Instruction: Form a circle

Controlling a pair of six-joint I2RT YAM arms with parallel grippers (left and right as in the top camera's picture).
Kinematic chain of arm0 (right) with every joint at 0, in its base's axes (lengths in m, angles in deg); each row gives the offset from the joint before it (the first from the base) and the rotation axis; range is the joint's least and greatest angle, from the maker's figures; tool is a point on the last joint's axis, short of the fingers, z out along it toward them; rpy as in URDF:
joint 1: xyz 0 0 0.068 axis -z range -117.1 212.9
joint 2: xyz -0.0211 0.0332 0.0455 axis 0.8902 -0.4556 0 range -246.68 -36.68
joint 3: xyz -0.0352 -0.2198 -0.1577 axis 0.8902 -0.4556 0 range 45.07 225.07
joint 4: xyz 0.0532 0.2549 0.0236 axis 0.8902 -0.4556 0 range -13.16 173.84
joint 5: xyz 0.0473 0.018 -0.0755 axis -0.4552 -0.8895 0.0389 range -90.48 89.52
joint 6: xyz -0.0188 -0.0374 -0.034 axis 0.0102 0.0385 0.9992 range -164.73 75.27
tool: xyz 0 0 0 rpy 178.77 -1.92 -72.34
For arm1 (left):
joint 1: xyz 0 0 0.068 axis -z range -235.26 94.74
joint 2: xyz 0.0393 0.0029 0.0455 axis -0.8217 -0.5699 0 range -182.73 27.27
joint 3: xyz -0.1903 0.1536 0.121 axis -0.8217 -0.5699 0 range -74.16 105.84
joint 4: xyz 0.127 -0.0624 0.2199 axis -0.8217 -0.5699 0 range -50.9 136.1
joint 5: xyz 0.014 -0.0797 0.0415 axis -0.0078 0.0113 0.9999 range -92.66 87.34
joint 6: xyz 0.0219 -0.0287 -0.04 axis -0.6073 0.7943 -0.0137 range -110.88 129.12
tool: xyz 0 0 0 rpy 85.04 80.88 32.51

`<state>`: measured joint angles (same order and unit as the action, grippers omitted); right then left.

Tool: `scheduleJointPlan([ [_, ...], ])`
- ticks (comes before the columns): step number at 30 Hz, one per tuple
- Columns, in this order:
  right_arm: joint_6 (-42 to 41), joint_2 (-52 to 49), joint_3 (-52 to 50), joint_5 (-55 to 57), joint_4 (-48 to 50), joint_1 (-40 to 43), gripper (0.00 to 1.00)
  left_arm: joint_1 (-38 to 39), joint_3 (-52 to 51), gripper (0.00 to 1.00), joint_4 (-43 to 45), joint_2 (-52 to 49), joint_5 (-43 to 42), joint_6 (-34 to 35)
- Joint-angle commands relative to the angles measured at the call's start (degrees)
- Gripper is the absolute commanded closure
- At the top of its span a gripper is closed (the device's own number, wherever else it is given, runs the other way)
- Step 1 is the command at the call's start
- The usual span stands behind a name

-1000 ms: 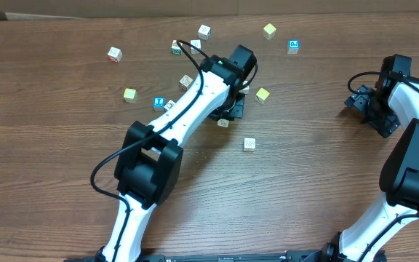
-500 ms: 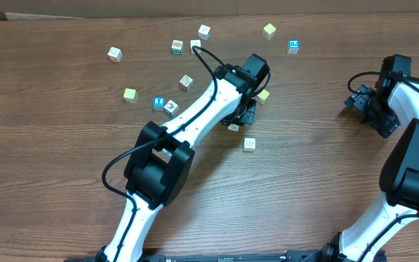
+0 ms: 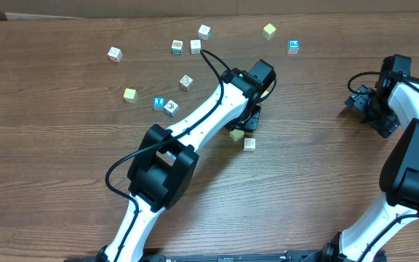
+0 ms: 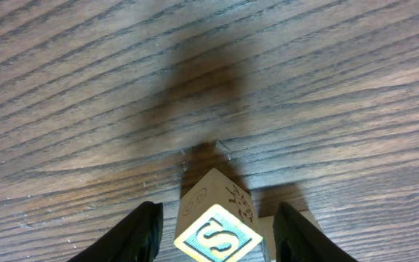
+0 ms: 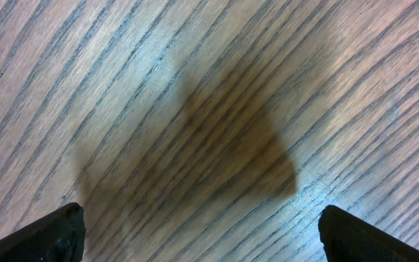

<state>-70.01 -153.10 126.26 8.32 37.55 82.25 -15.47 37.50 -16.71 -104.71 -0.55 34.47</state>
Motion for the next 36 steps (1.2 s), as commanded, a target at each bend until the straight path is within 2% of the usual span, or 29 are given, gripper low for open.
scheduleJointPlan([
  [1, -0.2, 1.6, -0.2, 0.2, 0.2, -0.1, 0.00, 0.1, -0.2, 0.52, -0.2, -0.8, -0.2, -0.1],
  [13, -0.2, 1.6, -0.2, 0.2, 0.2, -0.1, 0.00, 0.1, -1.0, 0.50, -0.2, -0.8, -0.2, 0.2],
  [17, -0.2, 1.6, -0.2, 0.2, 0.2, -0.1, 0.00, 0.0, -1.0, 0.48, 0.2, -0.8, 2.0, 4.3],
  [21, -0.2, 1.6, -0.2, 0.2, 0.2, -0.1, 0.00, 0.0, -1.0, 0.53, 0.5, -0.8, 3.2, 5.1],
  [25, -0.2, 1.6, -0.2, 0.2, 0.2, -0.1, 0.00, 0.0, -1.0, 0.64, 0.2, -0.8, 3.8, 5.1],
  [30, -0.2, 1.6, -0.2, 0.2, 0.2, -0.1, 0.00, 0.0, -1.0, 0.64, 1.0, -0.8, 3.8, 5.1],
  [31, -0.2, 1.6, -0.2, 0.2, 0.2, -0.1, 0.00, -0.1, -1.0, 0.63, 1.4, -0.8, 3.8, 5.1],
  [33, -0.2, 1.6, -0.2, 0.2, 0.2, -0.1, 0.00, -0.5, -1.0, 0.39, 1.7, -0.8, 3.8, 5.6],
  [36, -0.2, 1.6, -0.2, 0.2, 0.2, -0.1, 0.00, -0.9, -1.0, 0.30, 0.6, -0.8, 2.4, 8.2],
])
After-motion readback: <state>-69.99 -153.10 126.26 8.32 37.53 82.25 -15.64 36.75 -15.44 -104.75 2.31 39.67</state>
